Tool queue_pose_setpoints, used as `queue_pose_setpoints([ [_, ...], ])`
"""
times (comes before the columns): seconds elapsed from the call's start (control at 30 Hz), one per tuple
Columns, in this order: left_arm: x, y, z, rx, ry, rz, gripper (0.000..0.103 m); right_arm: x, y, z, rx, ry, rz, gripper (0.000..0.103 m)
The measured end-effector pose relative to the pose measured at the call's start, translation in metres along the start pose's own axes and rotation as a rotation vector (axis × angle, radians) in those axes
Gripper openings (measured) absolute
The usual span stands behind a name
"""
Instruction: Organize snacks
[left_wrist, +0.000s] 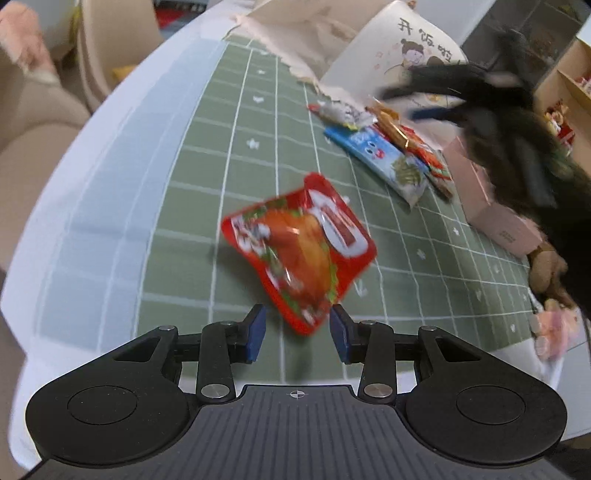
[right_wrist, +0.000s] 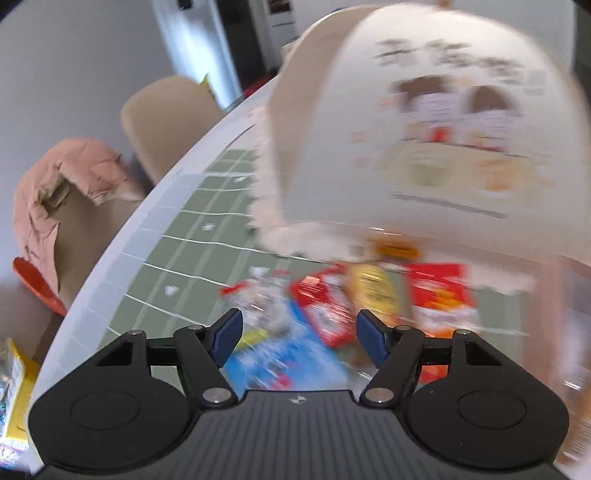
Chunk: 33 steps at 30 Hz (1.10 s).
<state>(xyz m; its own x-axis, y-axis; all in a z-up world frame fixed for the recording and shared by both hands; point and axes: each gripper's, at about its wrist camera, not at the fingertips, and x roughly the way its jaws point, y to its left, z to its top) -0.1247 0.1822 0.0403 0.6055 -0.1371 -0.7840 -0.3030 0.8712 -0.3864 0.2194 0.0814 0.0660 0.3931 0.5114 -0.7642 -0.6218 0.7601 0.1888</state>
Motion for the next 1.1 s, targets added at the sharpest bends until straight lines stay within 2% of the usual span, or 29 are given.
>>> queue_pose_setpoints([
  [0.1,-0.003,0.002,-0.005,-0.039,-0.004,0.009,0.042,0.044,0.018,0.009,-0.011,0.044,-0.029,0.070],
  [0.2,-0.007,0.010,-0.007,-0.088,-0.021,0.005,0.042,0.060,0.038,0.001,-0.106,0.058,-0.088,0.067],
  [0.27,-0.005,0.015,-0.005,-0.119,-0.027,-0.009,0.042,0.050,0.049,-0.012,-0.203,0.064,-0.080,0.043],
  [0.3,-0.002,0.014,-0.003,-0.125,-0.028,-0.015,0.042,0.042,0.053,-0.020,-0.231,0.072,-0.077,0.040],
  [0.37,0.006,0.012,0.004,-0.124,-0.022,-0.043,0.042,0.020,0.053,-0.041,-0.260,0.096,-0.050,0.020],
  [0.47,0.024,-0.001,0.016,-0.090,0.001,-0.101,0.045,-0.016,0.037,-0.077,-0.262,0.121,-0.030,0.019],
  [0.57,0.046,-0.024,0.028,-0.033,0.035,-0.181,0.045,-0.048,0.008,-0.109,-0.197,0.139,-0.044,0.019],
  [0.7,0.059,-0.059,0.040,0.075,0.069,-0.259,0.045,-0.077,-0.027,-0.135,-0.142,0.105,-0.100,0.019],
  [0.8,0.049,-0.077,0.050,0.157,0.052,-0.317,0.045,-0.088,-0.036,-0.139,-0.155,0.058,-0.154,0.025],
  [0.83,0.043,-0.079,0.056,0.171,0.028,-0.323,0.045,-0.092,-0.038,-0.140,-0.149,0.047,-0.154,0.039],
  [0.87,0.040,-0.078,0.063,0.171,0.004,-0.314,0.045,-0.092,-0.039,-0.139,-0.136,0.028,-0.146,0.062],
  [0.93,0.040,-0.070,0.086,0.120,-0.063,-0.253,0.045,-0.091,-0.036,-0.136,-0.132,-0.020,-0.132,0.076],
  [1.03,0.046,-0.046,0.115,-0.040,-0.112,-0.141,0.045,-0.081,-0.021,-0.124,-0.193,-0.067,-0.103,0.076],
  [1.1,0.041,-0.035,0.122,-0.095,-0.142,-0.116,0.045,-0.069,-0.010,-0.113,-0.254,-0.087,-0.072,0.076],
])
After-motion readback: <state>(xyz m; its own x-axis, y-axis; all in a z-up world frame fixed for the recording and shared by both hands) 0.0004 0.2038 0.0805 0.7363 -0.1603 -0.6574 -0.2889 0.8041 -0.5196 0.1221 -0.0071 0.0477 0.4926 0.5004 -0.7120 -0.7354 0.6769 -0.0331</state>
